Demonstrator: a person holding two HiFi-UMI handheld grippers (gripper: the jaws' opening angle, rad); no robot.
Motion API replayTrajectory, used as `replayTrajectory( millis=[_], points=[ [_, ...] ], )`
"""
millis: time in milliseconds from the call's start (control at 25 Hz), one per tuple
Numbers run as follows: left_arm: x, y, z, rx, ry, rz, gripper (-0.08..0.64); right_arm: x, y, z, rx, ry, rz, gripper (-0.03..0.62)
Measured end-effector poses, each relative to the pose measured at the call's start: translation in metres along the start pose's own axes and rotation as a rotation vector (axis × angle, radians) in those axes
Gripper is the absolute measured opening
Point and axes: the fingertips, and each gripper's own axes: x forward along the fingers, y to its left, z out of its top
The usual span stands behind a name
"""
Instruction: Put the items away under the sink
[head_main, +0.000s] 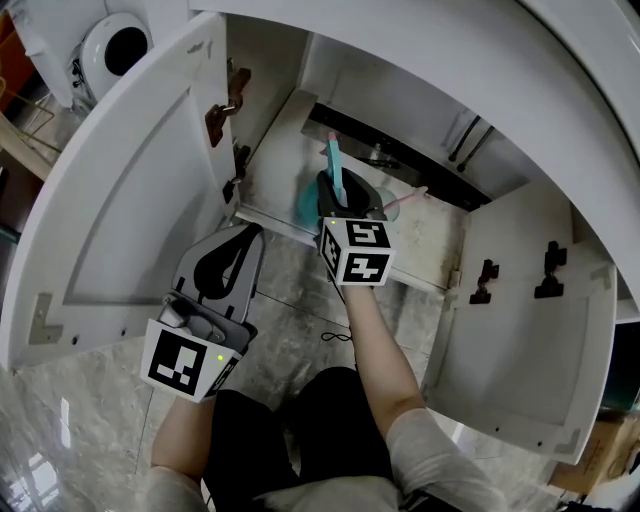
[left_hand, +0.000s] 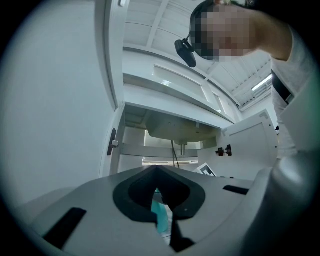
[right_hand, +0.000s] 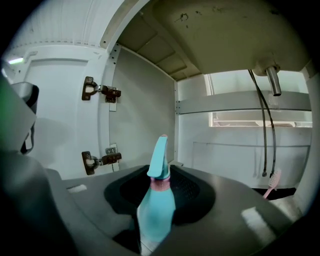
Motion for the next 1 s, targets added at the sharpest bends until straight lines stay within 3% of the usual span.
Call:
replayTrajectory(
  millis=[360,680,920,1000],
  points=[
    [0.004,-0.005,-0.001,0.019,0.0,-0.008,0.0,-0.003,-0.003,-0.003,-0.009,0.007,0.007,0.144],
    [0.007,-0.012,-0.004,0.035,0.012,-0.02,0.0,-0.01,-0.003,-0.003,0.001,-0.006,0.019,0.198],
    [0.011,-0.011,-0.007,0.044,0.022,-0.02,0.0,-0.034,0.002,0.018,0.001,-0.091,0.043,0.196],
    [0.013,-0.011,-0.007,0.053,0.03,-0.019,0.0,-0.045,0.006,0.023,-0.003,-0.114,0.051,0.153]
  ],
)
